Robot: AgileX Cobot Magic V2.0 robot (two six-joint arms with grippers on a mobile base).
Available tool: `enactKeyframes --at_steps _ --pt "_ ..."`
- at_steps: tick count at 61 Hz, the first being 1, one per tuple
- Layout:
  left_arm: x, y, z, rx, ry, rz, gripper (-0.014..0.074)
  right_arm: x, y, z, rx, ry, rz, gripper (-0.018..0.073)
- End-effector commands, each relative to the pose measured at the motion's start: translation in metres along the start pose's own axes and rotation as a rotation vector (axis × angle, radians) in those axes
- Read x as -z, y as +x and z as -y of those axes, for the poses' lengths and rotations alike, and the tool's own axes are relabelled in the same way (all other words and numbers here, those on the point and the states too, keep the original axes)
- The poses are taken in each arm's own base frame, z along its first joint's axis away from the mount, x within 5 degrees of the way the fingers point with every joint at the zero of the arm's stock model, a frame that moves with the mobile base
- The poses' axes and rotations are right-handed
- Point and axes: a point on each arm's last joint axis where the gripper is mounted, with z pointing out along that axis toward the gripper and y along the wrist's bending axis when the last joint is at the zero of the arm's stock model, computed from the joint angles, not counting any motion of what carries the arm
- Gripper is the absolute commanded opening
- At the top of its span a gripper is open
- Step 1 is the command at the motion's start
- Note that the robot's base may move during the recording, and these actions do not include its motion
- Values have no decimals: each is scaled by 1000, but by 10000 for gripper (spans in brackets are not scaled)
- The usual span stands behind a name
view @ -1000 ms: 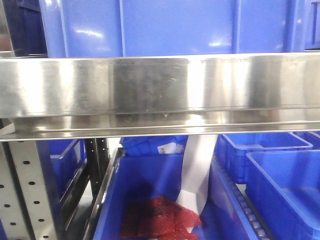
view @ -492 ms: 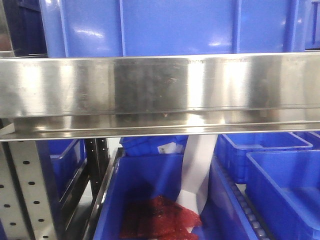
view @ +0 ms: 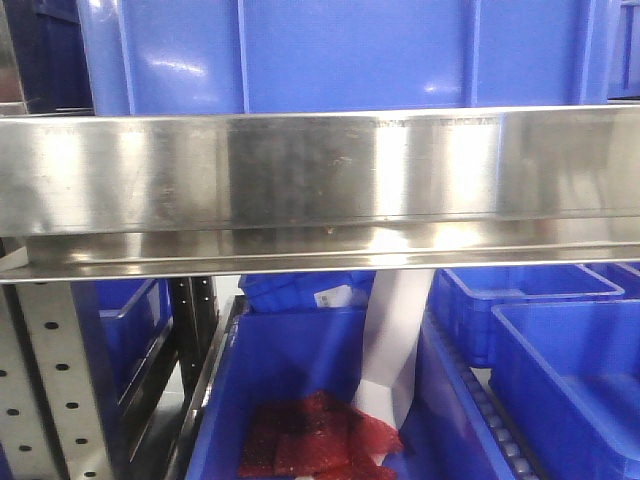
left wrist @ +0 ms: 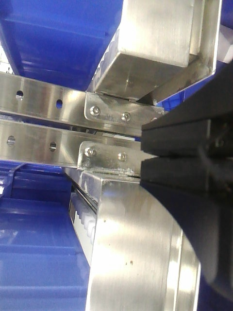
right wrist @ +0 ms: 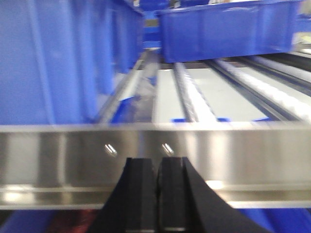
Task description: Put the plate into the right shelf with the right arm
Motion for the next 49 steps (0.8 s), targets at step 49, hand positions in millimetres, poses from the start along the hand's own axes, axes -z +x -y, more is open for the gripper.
enactKeyframes --at_steps 49 --pt "1 -6 1 6 13 91 -47 9 24 5 20 35 113 54"
